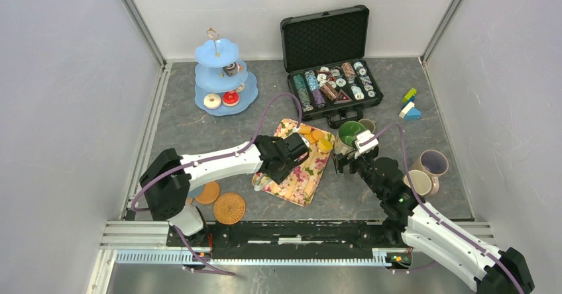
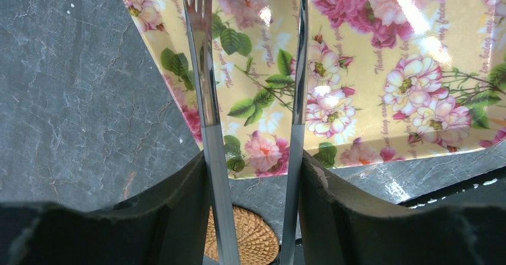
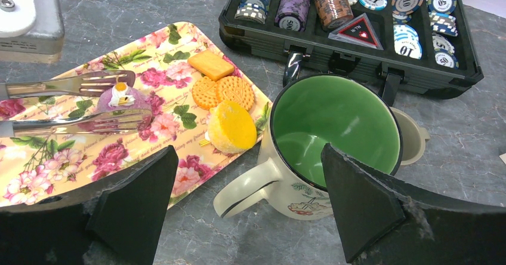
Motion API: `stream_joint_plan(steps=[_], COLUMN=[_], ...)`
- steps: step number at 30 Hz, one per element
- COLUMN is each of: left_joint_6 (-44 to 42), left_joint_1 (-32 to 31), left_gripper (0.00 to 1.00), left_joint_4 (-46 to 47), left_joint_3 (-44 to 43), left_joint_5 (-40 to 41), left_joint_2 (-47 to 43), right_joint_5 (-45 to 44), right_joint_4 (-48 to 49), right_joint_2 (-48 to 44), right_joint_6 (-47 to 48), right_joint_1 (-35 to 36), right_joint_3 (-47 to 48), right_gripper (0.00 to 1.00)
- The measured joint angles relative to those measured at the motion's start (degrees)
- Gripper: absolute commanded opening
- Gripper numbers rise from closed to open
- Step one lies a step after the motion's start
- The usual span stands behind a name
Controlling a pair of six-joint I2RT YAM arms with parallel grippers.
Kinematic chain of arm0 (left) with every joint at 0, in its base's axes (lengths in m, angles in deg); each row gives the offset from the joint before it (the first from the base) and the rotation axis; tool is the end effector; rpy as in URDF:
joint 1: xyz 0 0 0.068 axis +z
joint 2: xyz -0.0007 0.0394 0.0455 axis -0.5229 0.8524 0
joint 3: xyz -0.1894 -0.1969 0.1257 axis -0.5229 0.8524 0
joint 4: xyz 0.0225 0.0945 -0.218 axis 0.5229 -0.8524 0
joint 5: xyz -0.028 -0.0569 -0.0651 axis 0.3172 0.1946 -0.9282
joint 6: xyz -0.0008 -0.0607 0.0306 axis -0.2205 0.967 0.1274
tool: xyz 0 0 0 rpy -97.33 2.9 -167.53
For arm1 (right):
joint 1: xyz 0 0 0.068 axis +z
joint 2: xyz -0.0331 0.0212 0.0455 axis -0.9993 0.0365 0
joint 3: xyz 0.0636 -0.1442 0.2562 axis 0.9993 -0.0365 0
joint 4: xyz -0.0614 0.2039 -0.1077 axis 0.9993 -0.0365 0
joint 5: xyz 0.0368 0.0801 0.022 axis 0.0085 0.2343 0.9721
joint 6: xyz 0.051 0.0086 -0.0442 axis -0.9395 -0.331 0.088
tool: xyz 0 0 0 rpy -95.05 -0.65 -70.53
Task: Serve the afternoon tea
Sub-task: Pick up the desert from the tray.
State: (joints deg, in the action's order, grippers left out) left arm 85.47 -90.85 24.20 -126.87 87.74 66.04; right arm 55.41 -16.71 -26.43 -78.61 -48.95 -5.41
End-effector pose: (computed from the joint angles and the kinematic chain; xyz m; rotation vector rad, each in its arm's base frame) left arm 0.1613 -0.2390 0.2392 1.0083 2.5286 0.1041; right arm 0.1096 0.0734 0.2311 -0.4168 1.6881 0.3187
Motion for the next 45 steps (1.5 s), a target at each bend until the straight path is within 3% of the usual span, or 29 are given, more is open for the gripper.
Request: stream_joint_plan(steps=[24,36,45], left_joint_6=[-0.02,-0.02,-0.04], left_joint_1=[1.62,3.02,5.29], left_gripper=[0.40,0.59,0.60], left_joint_4=[-2.60,-4.83,-6.45], left_joint_3=[-4.66,-5.79,-8.85], left_joint_5=[3.26,0.63,-3.50], left_joint_2=[-3.67,-3.67,1.49], right_joint_5=[0.00,0.00,0.00], right_joint_4=[0.00,0.00,-0.02], right_joint_2=[0.00,-0.04,-0.07], right_joint_6=[0.00,0.00,0.00], right_joint_1=[0.00,0.00,0.00], right_joint_3=[0.00,0.00,0.00], right_gripper=[0.98,0.98,0.98])
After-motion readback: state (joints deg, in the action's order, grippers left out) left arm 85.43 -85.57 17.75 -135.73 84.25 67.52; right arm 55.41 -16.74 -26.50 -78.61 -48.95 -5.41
